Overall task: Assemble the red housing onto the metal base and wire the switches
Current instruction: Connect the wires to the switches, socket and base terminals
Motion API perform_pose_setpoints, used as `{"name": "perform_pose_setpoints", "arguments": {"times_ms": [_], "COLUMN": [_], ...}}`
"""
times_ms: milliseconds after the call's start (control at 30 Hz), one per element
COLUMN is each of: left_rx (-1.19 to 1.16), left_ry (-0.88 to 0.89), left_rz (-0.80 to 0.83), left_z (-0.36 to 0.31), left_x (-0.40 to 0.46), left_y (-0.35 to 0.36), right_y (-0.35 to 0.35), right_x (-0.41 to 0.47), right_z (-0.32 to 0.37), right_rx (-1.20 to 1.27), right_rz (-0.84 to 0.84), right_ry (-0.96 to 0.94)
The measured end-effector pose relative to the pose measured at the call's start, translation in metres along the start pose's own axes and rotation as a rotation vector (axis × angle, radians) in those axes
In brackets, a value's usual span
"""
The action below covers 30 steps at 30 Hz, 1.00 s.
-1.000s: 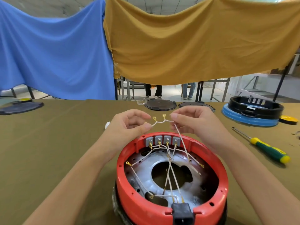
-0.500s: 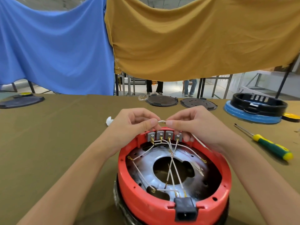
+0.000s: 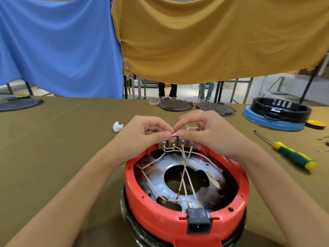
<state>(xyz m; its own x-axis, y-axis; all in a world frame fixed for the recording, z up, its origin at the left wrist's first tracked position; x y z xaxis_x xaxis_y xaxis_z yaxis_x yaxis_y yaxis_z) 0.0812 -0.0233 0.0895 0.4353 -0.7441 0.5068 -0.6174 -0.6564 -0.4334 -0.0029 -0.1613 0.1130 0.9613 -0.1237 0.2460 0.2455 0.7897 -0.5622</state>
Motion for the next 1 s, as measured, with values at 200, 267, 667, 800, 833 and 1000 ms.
{"name": "perform_pose_setpoints", "arguments": {"times_ms": [200, 267, 667, 800, 833, 1000], "left_rx": [0.027, 0.098, 0.156, 0.162, 0.180, 0.317], "left_ry": [-0.028, -0.075, -0.212, -0.170, -0.165, -0.154], "left_rz": [-0.096, -0.124, 0.087, 0.093, 0.091, 0.084], "left_z": [0.001, 0.006, 0.017, 0.013, 0.014, 0.010], "left_x": [0.000, -0.001, -0.007, -0.005, -0.005, -0.004], "left_y": [-0.007, -0.015, -0.005, -0.002, -0.002, -0.001], "right_y": [0.006, 0.010, 0.011, 0.015, 0.016, 0.018], "right_x": [0.002, 0.002, 0.005, 0.008, 0.008, 0.002], "right_z": [0.002, 0.003, 0.011, 0.012, 0.011, 0.005], "right_rx": [-0.214, -0.227, -0.299, -0.324, -0.339, -0.384], "right_rz": [0.009, 0.036, 0.140, 0.208, 0.203, 0.150], "right_ry": [-0.062, -0.079, -0.082, -0.083, -0.087, -0.101]}}
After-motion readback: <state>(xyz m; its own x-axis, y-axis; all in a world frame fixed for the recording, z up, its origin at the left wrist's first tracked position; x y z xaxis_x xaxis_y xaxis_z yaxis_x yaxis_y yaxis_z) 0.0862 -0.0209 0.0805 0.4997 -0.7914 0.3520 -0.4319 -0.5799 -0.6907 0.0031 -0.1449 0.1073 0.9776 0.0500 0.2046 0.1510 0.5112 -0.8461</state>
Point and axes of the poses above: each hand's wrist, its own x-axis towards the middle knuckle, its own y-axis out of the palm, z = x × y, the point moved 7 cm from there along x, towards the middle knuckle, and after that the axes turned 8 degrees about y, right-handed, at the moved point
